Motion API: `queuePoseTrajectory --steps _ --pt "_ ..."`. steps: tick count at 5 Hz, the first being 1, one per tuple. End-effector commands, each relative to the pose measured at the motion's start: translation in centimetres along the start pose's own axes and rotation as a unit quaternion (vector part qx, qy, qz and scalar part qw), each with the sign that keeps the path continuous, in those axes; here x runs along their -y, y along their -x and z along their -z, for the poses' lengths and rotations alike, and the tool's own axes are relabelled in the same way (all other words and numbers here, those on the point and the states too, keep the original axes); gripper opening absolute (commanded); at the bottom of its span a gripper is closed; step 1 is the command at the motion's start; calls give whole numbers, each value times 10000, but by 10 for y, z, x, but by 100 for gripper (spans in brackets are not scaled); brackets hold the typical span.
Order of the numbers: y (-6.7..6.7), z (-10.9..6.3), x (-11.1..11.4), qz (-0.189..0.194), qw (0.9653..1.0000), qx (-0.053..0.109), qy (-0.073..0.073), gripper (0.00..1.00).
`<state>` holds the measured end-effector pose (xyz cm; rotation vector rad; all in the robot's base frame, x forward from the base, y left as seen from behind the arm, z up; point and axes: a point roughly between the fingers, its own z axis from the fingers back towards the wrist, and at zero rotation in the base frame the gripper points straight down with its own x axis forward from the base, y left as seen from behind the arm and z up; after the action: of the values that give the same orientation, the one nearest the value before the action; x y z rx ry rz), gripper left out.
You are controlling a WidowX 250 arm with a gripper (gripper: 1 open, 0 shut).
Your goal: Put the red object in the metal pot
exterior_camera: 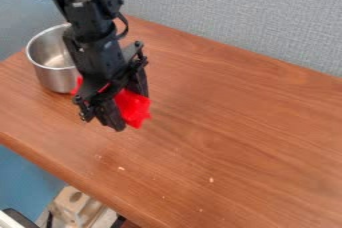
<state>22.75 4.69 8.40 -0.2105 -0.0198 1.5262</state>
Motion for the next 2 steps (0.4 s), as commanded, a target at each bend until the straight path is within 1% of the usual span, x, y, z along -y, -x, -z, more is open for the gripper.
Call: queuePoseTrajectory --steps 1,2 --pt "-10 -10 11 -122 9996 90 251 0" --pt "-14 -9 12 -181 9994 95 265 0"
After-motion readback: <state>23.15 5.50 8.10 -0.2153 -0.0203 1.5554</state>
